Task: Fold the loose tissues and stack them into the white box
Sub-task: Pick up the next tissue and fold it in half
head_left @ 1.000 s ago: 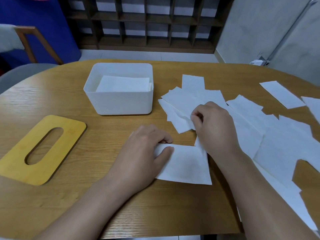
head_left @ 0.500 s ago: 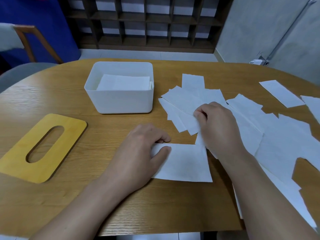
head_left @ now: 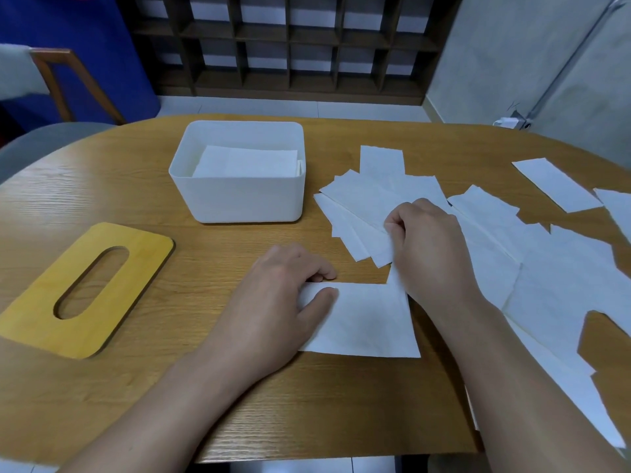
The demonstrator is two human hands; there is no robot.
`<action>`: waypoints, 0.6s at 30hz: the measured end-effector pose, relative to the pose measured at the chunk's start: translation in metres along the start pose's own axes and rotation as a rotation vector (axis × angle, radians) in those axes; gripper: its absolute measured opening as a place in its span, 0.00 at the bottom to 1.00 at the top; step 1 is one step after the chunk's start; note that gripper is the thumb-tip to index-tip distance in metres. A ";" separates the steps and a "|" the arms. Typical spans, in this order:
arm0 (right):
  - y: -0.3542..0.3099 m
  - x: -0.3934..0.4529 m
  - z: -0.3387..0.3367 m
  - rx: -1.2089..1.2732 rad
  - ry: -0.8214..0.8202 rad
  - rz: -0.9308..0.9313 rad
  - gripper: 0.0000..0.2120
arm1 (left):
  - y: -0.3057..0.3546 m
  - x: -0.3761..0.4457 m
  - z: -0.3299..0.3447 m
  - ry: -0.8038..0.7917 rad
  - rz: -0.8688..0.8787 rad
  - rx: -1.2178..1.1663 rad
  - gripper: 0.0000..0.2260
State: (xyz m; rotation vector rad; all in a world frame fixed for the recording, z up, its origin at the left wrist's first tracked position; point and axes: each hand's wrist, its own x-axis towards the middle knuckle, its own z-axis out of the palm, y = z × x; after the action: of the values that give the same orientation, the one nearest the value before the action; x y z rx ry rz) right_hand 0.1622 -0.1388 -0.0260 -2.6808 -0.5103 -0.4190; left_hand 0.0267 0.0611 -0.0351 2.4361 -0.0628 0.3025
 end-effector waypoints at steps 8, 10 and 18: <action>-0.020 -0.036 -0.016 0.050 -0.052 -0.178 0.11 | -0.002 0.007 -0.001 0.183 0.038 0.000 0.20; -0.023 -0.054 -0.019 0.132 -0.135 -0.235 0.11 | -0.004 0.009 0.001 0.221 0.063 0.071 0.25; -0.016 -0.068 -0.031 0.367 -0.199 -0.215 0.06 | -0.011 0.008 -0.004 0.286 0.079 0.153 0.04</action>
State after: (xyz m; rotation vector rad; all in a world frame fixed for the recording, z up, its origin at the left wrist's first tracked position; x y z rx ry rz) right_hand 0.0886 -0.1576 -0.0178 -2.3310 -0.8496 -0.1000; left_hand 0.0352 0.0725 -0.0369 2.5189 -0.0104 0.7109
